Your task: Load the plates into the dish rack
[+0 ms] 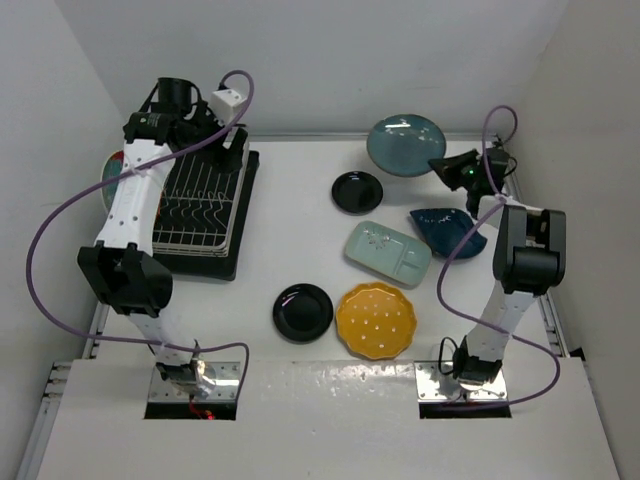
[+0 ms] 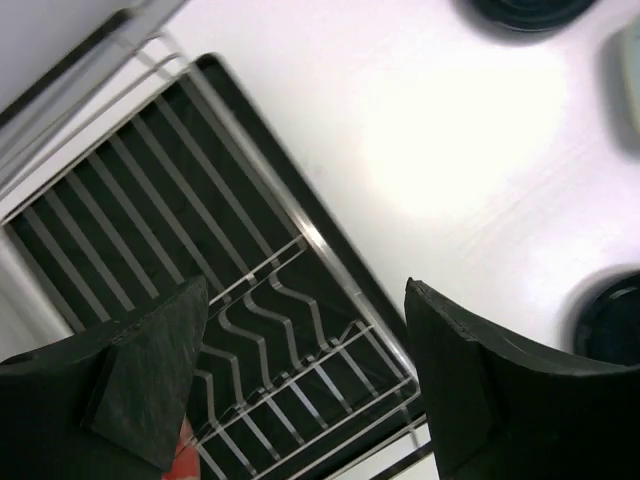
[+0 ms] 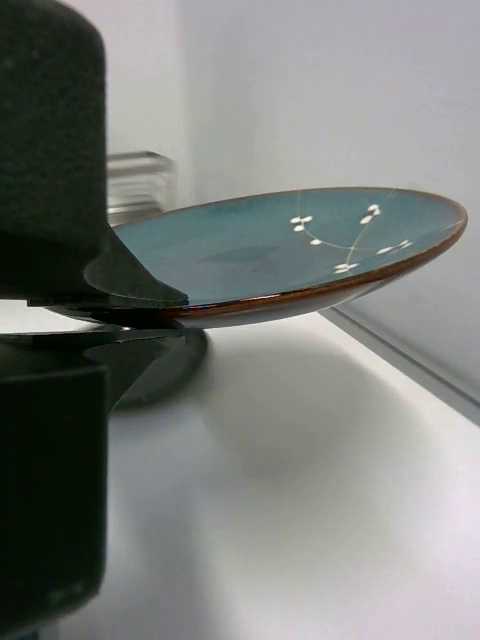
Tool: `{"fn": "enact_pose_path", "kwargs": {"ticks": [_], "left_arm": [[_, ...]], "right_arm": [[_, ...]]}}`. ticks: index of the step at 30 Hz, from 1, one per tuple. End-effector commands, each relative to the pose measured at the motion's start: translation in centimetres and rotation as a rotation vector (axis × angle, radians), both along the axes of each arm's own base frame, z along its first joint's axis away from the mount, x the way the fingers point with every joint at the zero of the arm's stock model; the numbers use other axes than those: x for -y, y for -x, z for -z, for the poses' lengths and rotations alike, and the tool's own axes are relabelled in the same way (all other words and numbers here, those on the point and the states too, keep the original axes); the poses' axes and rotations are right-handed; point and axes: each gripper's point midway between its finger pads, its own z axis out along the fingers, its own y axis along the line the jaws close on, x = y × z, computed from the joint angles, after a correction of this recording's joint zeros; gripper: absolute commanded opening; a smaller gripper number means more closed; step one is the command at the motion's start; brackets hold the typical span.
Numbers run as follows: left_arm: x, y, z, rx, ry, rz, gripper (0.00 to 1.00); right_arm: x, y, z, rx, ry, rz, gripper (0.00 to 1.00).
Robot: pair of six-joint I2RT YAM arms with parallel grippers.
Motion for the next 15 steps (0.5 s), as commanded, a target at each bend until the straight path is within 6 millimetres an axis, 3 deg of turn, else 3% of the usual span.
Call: {"fn": "enact_pose_path", "kwargs": {"ticks": [1,2,3,4,5,7,12,15], "left_arm": [[3.2,0.1,-0.9,0.005,0.078,0.090,0.83],[4.4,0.1,-0.9,-0.009,0.112,0.121,0.84],[4.8,0.1,-1.1,-0.006,0.133,0.132,0.84],[5.6,0.1,-1.0,-0.011,0.148,0.158,0.84],[6.4,0.2,-1.3,-0.016,0.179,0.170,0.84],[7.8,0.4,-0.6,-0.052,0.225,0.216,0.94],[9.0,0.2,0.7,-0.095,0.268,0.241,0.96],[8.3,-0.2,2.2,-0.133,0.266,0.194,0.96]], "right_arm": [[-7.8,1.4,-10.4,0.315,-0.032,-0.216,0.00],[-8.8,1.9,-10.9,0.340,-0.043,-0.243,0.00],[-11.7,3.0,-11.5,0.368,-0.057,-0.311,0.00],[-12.9,3.6,-11.6,0.368,-0.078,-0.346,0.00],[-15.3,4.5,-12.2,0.387,-0.093,-0.402,0.00],[-19.2,6.2,-12.8,0.409,-0.099,-0.517,0.00],[-24.8,9.4,-15.4,0.506,-0.104,-0.709,0.00],[-26.1,10.5,-17.2,0.582,-0.119,-0.769,0.00]]}}
